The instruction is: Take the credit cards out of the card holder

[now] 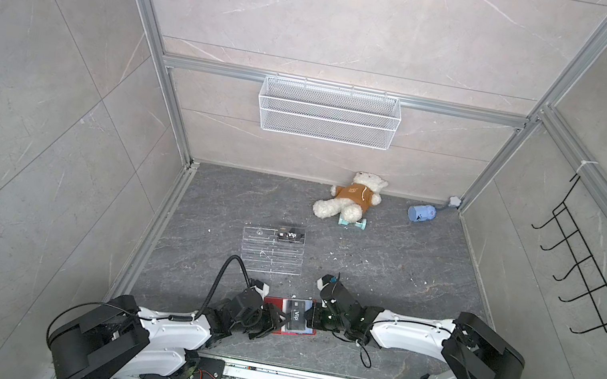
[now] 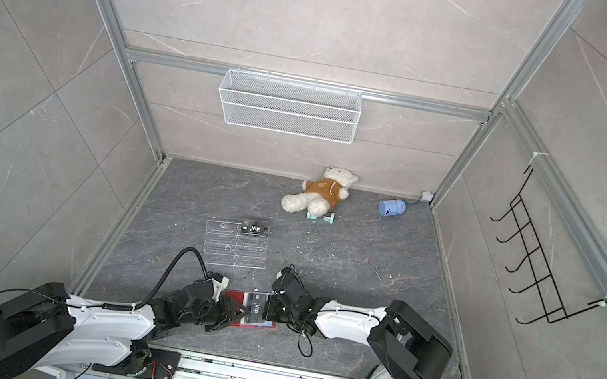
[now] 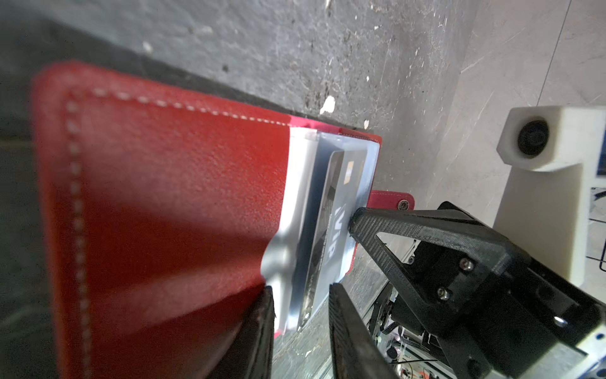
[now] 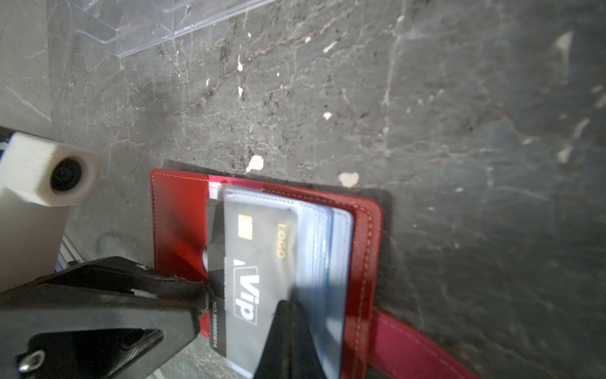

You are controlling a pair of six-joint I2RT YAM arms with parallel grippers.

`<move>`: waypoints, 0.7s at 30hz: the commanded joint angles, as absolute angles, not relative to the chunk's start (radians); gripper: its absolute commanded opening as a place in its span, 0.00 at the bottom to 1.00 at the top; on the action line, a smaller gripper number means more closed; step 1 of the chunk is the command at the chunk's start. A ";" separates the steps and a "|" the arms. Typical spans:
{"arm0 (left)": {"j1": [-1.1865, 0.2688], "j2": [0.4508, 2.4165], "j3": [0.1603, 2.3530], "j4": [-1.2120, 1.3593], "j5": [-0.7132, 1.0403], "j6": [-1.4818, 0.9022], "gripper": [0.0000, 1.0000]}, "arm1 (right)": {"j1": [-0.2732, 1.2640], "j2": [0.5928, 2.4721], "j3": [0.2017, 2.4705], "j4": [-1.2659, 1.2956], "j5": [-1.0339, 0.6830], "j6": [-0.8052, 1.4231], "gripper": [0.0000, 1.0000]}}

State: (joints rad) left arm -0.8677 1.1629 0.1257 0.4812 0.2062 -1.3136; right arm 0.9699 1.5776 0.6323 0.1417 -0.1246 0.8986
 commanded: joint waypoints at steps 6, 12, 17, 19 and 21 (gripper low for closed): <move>-0.861 1.139 0.113 0.514 0.169 -1.299 0.31 | 0.968 1.615 0.617 0.158 -0.154 0.910 0.00; -0.861 1.175 0.127 0.535 0.179 -1.290 0.29 | 0.968 1.621 0.616 0.164 -0.158 0.910 0.00; -0.859 1.223 0.138 0.580 0.192 -1.281 0.26 | 0.968 1.622 0.614 0.164 -0.161 0.908 0.00; -0.860 1.241 0.138 0.604 0.192 -1.280 0.25 | 0.968 1.623 0.612 0.167 -0.162 0.908 0.00; -0.859 1.257 0.141 0.621 0.199 -1.278 0.22 | 0.968 1.626 0.612 0.169 -0.167 0.908 0.00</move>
State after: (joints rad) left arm -0.8650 1.2358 0.1196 0.5747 0.1917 -1.3010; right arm 0.9699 1.5982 0.6315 0.1814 -0.1555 0.8986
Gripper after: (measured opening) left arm 0.222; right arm 0.045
